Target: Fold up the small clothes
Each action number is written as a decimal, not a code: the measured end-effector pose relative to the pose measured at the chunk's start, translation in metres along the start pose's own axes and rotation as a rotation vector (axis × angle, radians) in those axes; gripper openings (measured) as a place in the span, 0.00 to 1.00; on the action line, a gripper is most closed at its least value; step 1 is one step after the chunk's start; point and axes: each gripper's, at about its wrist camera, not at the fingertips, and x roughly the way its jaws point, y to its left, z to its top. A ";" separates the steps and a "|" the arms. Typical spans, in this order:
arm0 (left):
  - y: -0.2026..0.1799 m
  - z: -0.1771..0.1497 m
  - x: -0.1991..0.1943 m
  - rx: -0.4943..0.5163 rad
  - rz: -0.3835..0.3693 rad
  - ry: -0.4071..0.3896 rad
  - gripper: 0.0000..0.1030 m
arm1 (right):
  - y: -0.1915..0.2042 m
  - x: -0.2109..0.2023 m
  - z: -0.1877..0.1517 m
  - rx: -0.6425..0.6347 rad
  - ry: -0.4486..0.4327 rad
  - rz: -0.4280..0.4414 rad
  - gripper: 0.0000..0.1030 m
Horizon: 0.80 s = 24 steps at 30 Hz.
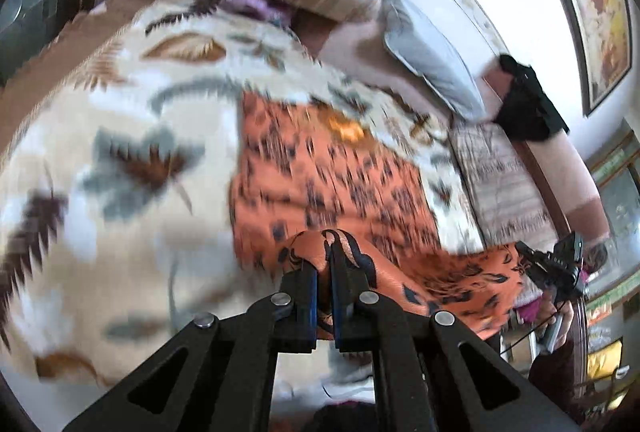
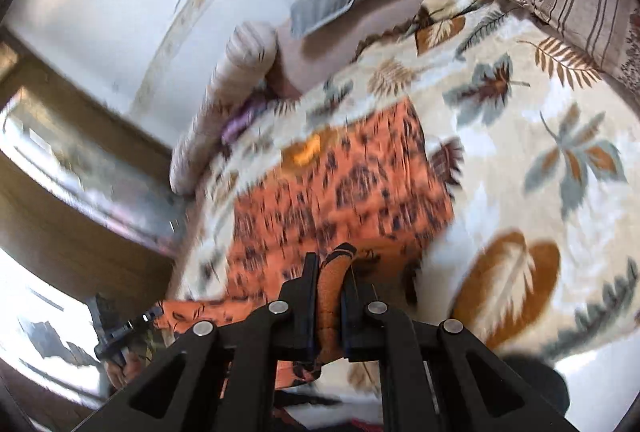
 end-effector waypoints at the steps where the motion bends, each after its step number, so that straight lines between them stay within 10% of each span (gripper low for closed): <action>1: 0.002 0.013 0.009 -0.009 0.002 -0.004 0.05 | -0.005 0.006 0.016 0.024 -0.019 0.013 0.09; 13: 0.043 0.165 0.194 -0.156 0.133 0.012 0.05 | -0.084 0.177 0.153 0.270 -0.107 -0.010 0.09; 19: 0.092 0.156 0.239 -0.308 0.125 0.026 0.05 | -0.136 0.247 0.160 0.426 0.019 -0.055 0.13; 24: 0.092 0.140 0.196 -0.320 0.075 -0.158 0.18 | -0.163 0.217 0.141 0.447 -0.100 0.020 0.26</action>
